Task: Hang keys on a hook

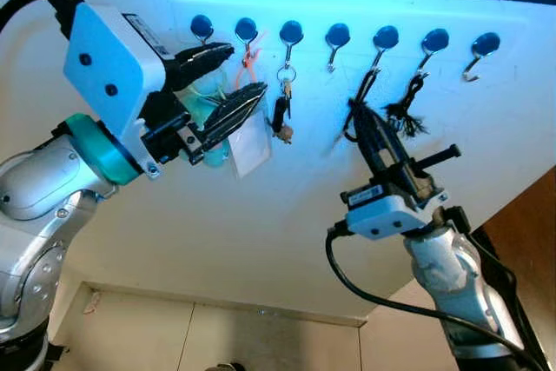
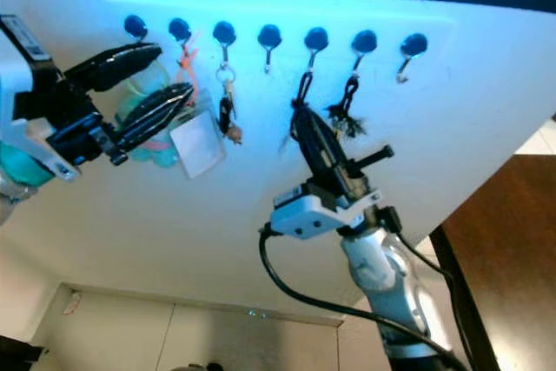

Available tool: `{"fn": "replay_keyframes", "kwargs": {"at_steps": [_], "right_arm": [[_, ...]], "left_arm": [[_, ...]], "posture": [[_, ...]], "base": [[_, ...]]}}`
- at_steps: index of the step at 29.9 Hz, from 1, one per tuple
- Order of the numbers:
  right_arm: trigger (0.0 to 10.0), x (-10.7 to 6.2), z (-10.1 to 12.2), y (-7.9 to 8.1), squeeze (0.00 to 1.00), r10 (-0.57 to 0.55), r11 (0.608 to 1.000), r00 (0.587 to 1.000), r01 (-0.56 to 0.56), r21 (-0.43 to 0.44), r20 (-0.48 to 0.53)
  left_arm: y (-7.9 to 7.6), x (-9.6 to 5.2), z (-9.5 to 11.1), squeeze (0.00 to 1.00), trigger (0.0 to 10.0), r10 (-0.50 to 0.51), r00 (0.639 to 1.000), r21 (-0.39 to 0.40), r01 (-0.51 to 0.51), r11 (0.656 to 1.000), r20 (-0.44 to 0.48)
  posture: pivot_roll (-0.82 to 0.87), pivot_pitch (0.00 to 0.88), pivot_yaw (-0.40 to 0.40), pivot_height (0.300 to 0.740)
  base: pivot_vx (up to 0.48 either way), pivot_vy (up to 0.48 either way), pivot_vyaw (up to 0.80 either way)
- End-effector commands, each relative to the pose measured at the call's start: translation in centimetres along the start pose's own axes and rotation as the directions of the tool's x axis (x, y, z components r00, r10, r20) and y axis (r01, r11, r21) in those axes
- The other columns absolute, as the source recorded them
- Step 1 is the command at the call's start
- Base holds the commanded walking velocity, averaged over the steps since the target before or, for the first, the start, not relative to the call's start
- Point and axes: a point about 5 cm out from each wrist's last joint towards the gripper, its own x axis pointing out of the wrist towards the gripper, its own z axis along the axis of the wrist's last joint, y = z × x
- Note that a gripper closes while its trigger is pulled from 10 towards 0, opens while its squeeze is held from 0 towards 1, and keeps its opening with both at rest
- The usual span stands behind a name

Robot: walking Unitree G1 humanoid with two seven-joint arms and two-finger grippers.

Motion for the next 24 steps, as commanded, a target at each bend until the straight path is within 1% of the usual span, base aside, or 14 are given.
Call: {"fn": "replay_keyframes", "kwargs": {"at_steps": [1, 6, 7, 9, 10, 15, 16, 18, 19, 20, 21, 22, 23, 24], "right_arm": [[10.0, 0.0, 0.3, 0.1, 0.0, 0.005, 1.0, 1.0, -0.006, 0.016, 0.018], [10.0, -0.1, 0.5, 0.1, 0.0, 0.0, 1.0, 0.999, -0.001, 0.022, 0.033], [10.0, -0.2, 0.4, -0.2, 0.0, -0.022, 0.999, 0.999, 0.022, 0.025, 0.029], [10.0, -0.2, 0.4, -0.3, 0.0, -0.028, 0.999, 0.999, 0.027, 0.026, 0.028], [10.0, -0.1, 0.5, -0.4, 1.0, -0.036, 0.998, 0.999, 0.035, 0.043, 0.027], [10.0, 0.0, 0.6, -0.5, 1.0, -0.046, 0.998, 0.998, 0.045, 0.05, 0.031], [10.0, 0.1, 0.7, -0.6, 0.1, -0.052, 0.997, 0.998, 0.05, 0.051, 0.031], [10.0, 0.0, 0.7, -0.6, 0.1, -0.055, 0.997, 0.998, 0.053, 0.049, 0.032], [10.0, -0.2, 0.7, -0.6, 0.0, -0.058, 0.997, 0.998, 0.056, 0.062, 0.029], [10.0, -0.7, 0.5, -0.7, 0.0, -0.077, 0.991, 0.997, 0.077, 0.11, -0.006], [10.0, -0.7, 0.5, -0.7, 0.0, -0.077, 0.991, 0.997, 0.077, 0.11, -0.006], [10.0, -1.8, -0.1, -0.5, 0.0, -0.092, 0.97, 0.991, 0.11, 0.215, -0.092], [10.0, -2.9, -0.8, -0.3, 0.0, -0.088, 0.932, 0.979, 0.147, 0.332, -0.185], [10.0, -2.9, -0.8, -0.3, 0.0, -0.088, 0.932, 0.979, 0.147, 0.332, -0.185]], "left_arm": [[0.1, -0.3, -0.2, 0.0, 10.0, -0.001, 1.0, 0.002, 0.001, 1.0, -0.019], [0.0, -0.3, -0.2, 0.0, 10.0, -0.003, 1.0, 0.003, 0.003, 1.0, -0.021], [0.1, -0.3, -0.3, 0.0, 10.0, -0.003, 1.0, 0.003, 0.003, 1.0, -0.023], [0.1, -0.3, -0.3, 0.0, 10.0, -0.003, 1.0, 0.003, 0.003, 1.0, -0.023], [0.0, -0.3, -0.3, 0.0, 10.0, -0.004, 1.0, 0.002, 0.004, 1.0, -0.024], [0.0, -0.3, -0.3, 0.0, 10.0, -0.006, 1.0, 0.002, 0.006, 1.0, -0.024], [0.0, -0.3, -0.4, 0.0, 10.0, -0.006, 1.0, 0.002, 0.006, 1.0, -0.024], [0.0, -0.3, -0.4, 0.0, 10.0, -0.006, 1.0, 0.002, 0.006, 1.0, -0.024], [0.0, -0.3, -0.4, 0.0, 10.0, -0.005, 1.0, 0.001, 0.005, 1.0, -0.025], [0.0, -0.3, -0.5, 0.0, 10.0, -0.004, 1.0, -0.001, 0.004, 1.0, -0.027], [0.0, -0.3, -0.5, 0.0, 10.0, -0.004, 1.0, -0.001, 0.004, 1.0, -0.027], [-0.1, -0.3, -0.7, 0.0, 10.0, -0.002, 1.0, -0.005, 0.002, 1.0, -0.03], [-0.1, -0.2, -1.0, 0.0, 10.0, 0.001, 0.999, -0.009, -0.002, 1.0, -0.033], [-0.1, -0.2, -1.0, 0.0, 10.0, 0.001, 0.999, -0.009, -0.002, 1.0, -0.033]], "posture": [[0.04, 0.0, 0.11, 0.74], [0.05, 0.0, 0.11, 0.74], [0.04, 0.0, 0.111, 0.74], [0.04, 0.0, 0.111, 0.74], [0.04, 0.0, 0.113, 0.74], [0.04, 0.0, 0.113, 0.74], [0.04, 0.0, 0.112, 0.74], [0.04, 0.0, 0.112, 0.74], [0.04, 0.0, 0.105, 0.74], [0.04, 0.0, 0.101, 0.74], [0.04, 0.0, 0.101, 0.74], [0.03, 0.0, 0.102, 0.74], [0.03, 0.0, 0.103, 0.74], [0.03, 0.0, 0.103, 0.74]], "base": [[0.0, 0.0, 0.0], [0.0, 0.0, 0.0], [0.0, 0.0, 0.0], [0.0, 0.0, 0.0], [0.0, 0.0, 0.0], [0.0, 0.0, 0.0], [0.0, 0.0, 0.0], [0.0, 0.0, 0.0], [0.0, 0.0, 0.0], [0.0, 0.0, 0.0], [0.0, 0.0, 0.0], [0.0, 0.0, 0.0], [0.0, 0.0, 0.0], [0.0, 0.0, 0.0]]}}
